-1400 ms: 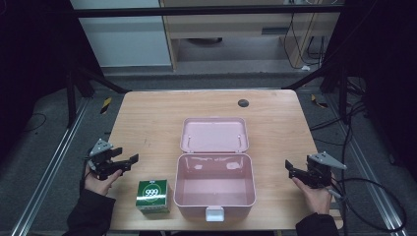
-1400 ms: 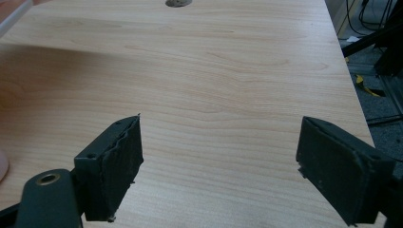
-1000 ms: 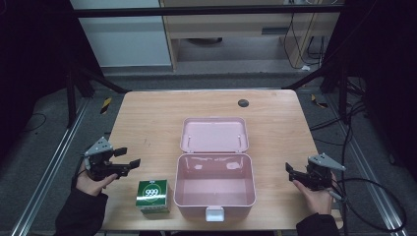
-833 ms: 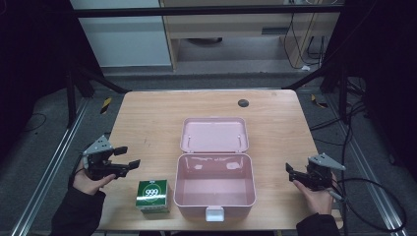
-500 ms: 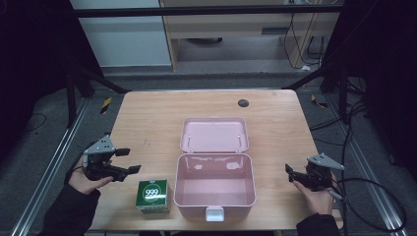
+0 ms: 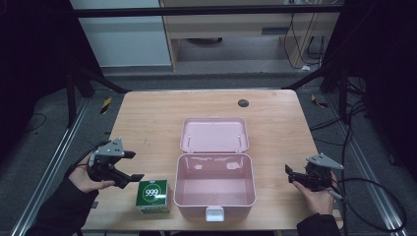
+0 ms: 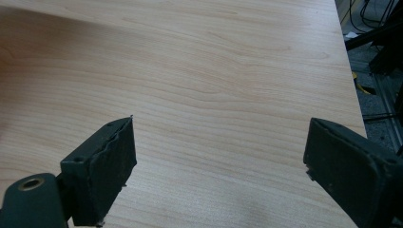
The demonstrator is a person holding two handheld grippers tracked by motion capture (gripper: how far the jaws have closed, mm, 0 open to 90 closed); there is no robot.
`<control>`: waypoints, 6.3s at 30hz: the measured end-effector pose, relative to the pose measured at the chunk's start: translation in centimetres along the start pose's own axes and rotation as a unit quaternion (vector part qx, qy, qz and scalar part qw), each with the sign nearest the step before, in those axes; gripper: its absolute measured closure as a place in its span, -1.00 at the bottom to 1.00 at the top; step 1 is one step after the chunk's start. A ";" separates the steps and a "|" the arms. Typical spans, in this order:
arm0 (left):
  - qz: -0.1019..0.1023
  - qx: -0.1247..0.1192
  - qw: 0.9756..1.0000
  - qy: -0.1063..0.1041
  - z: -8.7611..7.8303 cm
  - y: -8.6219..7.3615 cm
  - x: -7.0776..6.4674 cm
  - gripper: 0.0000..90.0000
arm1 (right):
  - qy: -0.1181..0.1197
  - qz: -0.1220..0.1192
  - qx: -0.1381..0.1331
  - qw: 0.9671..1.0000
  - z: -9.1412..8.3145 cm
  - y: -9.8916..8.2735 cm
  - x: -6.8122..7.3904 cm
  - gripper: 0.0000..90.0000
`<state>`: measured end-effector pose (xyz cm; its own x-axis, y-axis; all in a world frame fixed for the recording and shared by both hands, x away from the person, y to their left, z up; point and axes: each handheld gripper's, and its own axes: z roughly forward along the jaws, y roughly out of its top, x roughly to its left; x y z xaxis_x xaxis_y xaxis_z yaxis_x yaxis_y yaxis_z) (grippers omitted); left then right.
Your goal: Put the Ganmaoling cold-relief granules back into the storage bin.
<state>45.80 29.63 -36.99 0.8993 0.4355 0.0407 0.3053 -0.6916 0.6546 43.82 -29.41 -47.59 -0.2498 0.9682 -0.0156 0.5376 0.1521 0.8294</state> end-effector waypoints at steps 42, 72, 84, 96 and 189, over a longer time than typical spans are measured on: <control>0.119 0.125 0.982 -0.074 4.1 1.9 -3.6 -0.86 | 0.001 -0.018 0.026 1.000 0.5 -0.1 0.2 -0.87; 0.126 0.138 0.977 -0.102 8.2 0.4 -4.6 -0.89 | 0.003 -0.032 0.041 0.999 0.9 -0.2 0.5 -0.89; 0.123 0.151 0.975 -0.107 9.4 -0.3 -4.5 -0.85 | 0.004 -0.036 0.046 0.998 1.0 -0.3 0.6 -0.89; 0.125 0.149 0.975 -0.110 9.4 -0.3 -4.4 -0.72 | 0.006 -0.039 0.049 0.998 1.1 -0.3 0.6 -0.89; 0.185 0.098 0.969 -0.130 4.1 17.8 -7.0 -0.69 | 0.010 -0.038 0.047 0.998 1.1 -0.3 0.3 -0.89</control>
<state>46.18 11.91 -28.71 0.9993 -0.0061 0.0361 -0.0225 -0.8803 0.4740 44.48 -28.90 -48.47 -0.3081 0.9492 -0.0638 0.5898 0.2432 0.7700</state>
